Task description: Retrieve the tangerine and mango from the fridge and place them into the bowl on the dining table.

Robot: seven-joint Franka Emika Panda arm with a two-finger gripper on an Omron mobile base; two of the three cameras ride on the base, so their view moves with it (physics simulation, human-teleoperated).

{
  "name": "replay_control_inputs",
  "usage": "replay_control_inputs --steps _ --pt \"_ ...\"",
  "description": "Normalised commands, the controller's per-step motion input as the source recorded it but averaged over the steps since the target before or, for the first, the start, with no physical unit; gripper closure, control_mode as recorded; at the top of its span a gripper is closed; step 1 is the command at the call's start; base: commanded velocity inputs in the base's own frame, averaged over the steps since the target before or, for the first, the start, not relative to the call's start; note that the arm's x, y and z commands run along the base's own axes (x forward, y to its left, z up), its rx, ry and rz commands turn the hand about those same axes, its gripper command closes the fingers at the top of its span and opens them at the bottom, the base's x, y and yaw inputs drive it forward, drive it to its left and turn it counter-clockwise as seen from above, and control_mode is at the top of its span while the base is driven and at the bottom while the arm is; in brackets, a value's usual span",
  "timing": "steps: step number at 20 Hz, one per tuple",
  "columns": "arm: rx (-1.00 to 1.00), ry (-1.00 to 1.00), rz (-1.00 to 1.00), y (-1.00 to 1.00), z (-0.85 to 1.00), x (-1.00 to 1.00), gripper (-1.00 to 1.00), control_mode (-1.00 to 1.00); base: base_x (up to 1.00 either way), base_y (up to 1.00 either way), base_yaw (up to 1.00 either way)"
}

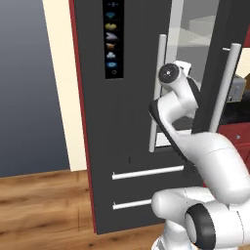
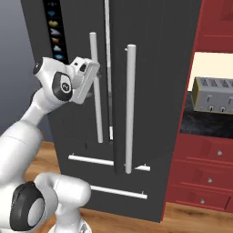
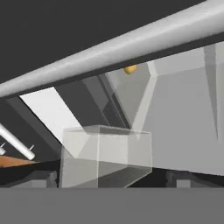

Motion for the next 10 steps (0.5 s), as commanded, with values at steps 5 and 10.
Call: replay_control_inputs --steps 5,10 --pt "-0.01 0.09 -0.09 -0.52 0.0 0.66 -1.0 -1.0 0.0 0.0 0.0" --pt "0.0 0.01 -0.1 -0.74 -0.01 0.43 -1.0 -1.0 0.0 0.0 0.0"
